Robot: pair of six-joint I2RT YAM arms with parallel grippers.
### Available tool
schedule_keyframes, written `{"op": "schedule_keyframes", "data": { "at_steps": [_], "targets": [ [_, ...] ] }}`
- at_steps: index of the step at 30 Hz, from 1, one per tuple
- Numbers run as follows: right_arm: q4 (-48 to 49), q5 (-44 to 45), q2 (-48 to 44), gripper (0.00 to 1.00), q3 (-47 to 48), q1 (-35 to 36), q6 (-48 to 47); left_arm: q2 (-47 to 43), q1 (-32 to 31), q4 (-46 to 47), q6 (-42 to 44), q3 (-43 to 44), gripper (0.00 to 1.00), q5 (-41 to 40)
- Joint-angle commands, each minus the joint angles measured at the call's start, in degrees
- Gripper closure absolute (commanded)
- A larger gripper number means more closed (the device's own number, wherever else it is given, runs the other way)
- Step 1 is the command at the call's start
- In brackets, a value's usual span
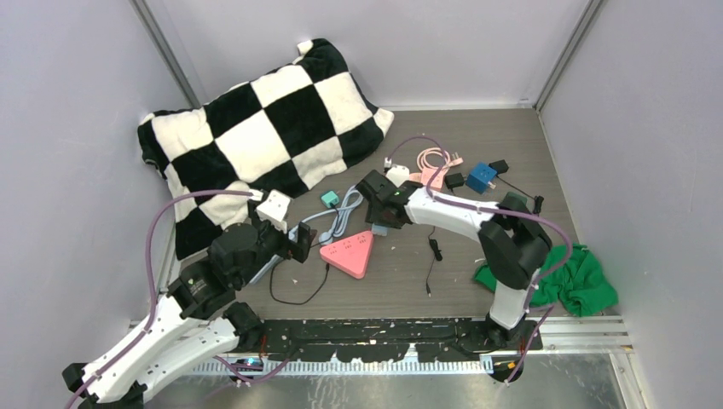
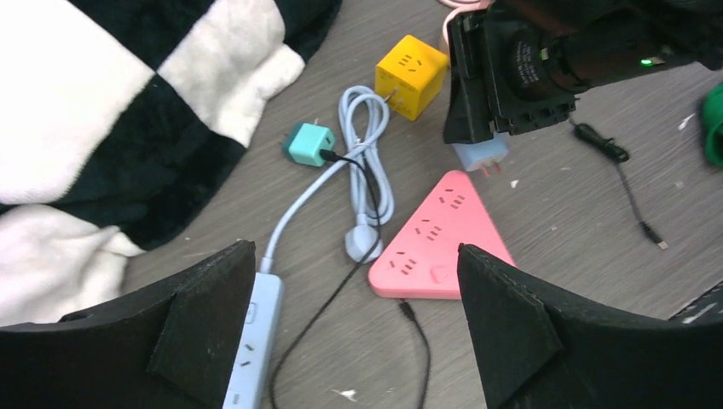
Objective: Insert the plug
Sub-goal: Pick up the plug from the center of the board.
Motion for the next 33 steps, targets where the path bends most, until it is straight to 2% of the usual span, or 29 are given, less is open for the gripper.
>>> {"op": "schedule_keyframes", "data": {
  "at_steps": [1, 6, 14, 20, 22, 27, 31, 33],
  "targets": [
    [6.09, -4.34, -10.52, 0.58, -1.49, 1.41, 4.41, 3.20, 0.11, -0.46, -10.41, 4.44, 0.12, 1.71],
    [12.31, -7.68, -15.40, 0.59, -4.48, 4.11, 8.32, 4.43, 0.11, 0.06, -20.25, 3.87, 0.14, 5.39],
    [23.21, -15.88, -21.34, 0.59, -10.14, 4.99, 17.82, 3.73, 0.11, 6.21, -29.27, -2.04, 0.17, 9.67],
    [27.17, -16.48, -23.66, 0.59, -11.51, 6.63, 20.12, 4.94, 0.11, 16.22, -32.84, -6.79, 0.18, 10.41],
    [31.31, -16.92, -24.43, 0.59, -13.23, 7.17, 21.52, 6.31, 0.11, 19.05, -33.04, -7.31, 0.19, 10.78],
    [38.45, -17.58, -26.15, 0.59, -17.20, 8.17, 24.57, 10.40, 0.11, 20.30, -33.21, -5.94, 0.21, 11.81],
    [38.49, -19.05, -27.56, 0.59, -17.14, 8.30, 22.68, 12.53, 0.11, 20.99, -33.40, -5.82, 0.27, 12.03],
    [38.41, -19.56, -28.62, 0.59, -17.49, 8.28, 21.72, 13.31, 0.11, 21.00, -33.81, -5.21, 0.34, 13.04]
  ]
}}
